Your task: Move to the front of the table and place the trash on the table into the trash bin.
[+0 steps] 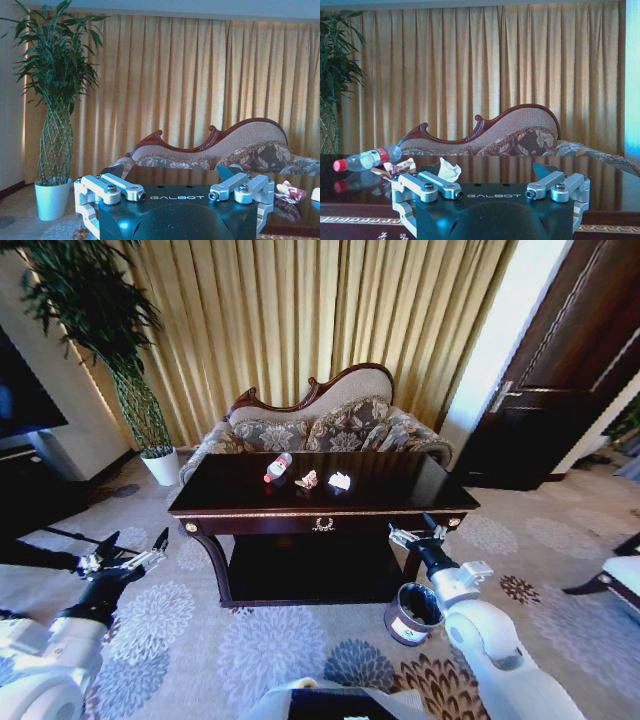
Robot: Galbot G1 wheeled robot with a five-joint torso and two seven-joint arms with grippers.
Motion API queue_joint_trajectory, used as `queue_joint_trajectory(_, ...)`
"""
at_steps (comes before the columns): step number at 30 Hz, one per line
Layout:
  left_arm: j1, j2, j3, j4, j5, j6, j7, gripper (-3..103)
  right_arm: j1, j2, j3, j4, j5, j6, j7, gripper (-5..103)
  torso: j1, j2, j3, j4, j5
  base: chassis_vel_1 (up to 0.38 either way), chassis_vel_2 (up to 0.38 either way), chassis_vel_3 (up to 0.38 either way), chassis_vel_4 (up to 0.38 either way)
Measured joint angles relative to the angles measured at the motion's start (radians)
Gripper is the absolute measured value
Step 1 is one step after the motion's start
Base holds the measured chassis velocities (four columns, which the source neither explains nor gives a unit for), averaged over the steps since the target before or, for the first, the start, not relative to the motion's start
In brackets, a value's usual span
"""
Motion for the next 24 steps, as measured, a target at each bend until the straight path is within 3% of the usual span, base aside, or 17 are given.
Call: queue_joint_trajectory(24,-0.001,-0.004,0.001,0.0,0.0,-0.005,0.001,100,0.002,-0.002,-0.011,0.01,0.0,-0.02,0.0,100,0.0,0.0,0.0,0.0,0.0,-0.049,0.051,0.052,-0.056)
